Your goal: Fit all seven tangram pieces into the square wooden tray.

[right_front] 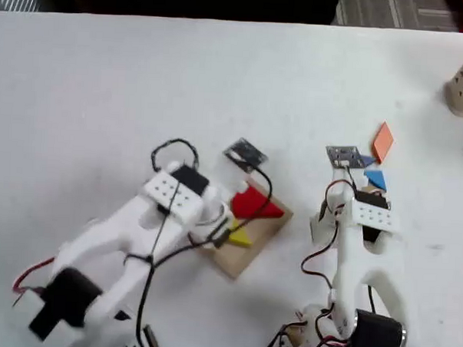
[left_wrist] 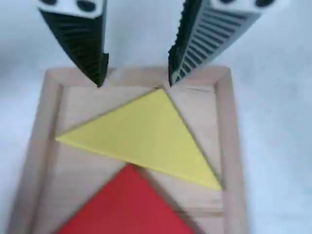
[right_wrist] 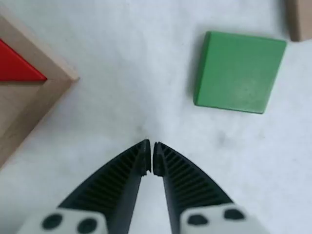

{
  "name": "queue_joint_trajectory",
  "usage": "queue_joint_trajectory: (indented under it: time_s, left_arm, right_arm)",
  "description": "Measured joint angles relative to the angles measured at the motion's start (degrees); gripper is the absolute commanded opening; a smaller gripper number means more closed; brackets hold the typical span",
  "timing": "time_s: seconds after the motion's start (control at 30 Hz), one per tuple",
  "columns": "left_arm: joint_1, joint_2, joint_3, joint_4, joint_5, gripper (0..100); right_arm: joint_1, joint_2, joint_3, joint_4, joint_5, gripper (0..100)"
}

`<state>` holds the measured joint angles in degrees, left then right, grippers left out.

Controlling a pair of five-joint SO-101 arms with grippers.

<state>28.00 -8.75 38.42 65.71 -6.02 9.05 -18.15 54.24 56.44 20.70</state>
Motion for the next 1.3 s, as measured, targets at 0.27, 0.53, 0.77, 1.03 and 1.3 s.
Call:
queue_joint_trajectory:
  time_s: [0.27,0.53,0.77,1.03,1.3]
  left_arm:
    - [10.64,-6.68,8.35,-10.02,-0.09,2]
    - [12.13,-1.67,9.05,-20.31,8.70,2]
    - [17.32,-1.05,9.05,-21.19,13.36,2]
    - [17.32,-2.81,9.14,-17.14,13.36,2]
    - [17.49,4.66,8.97,-20.22,13.80,2]
  right_arm:
    - [0.00,0.00,0.00,0.00,0.00,1.8]
    - [0.00,0.00,0.00,0.00,0.00,1.8]
    - [0.00,0.00,0.00,0.00,0.00,1.8]
    - [0.00,0.00,0.00,0.00,0.00,1.8]
    - [0.00,0.00,0.00,0.00,0.00,1.8]
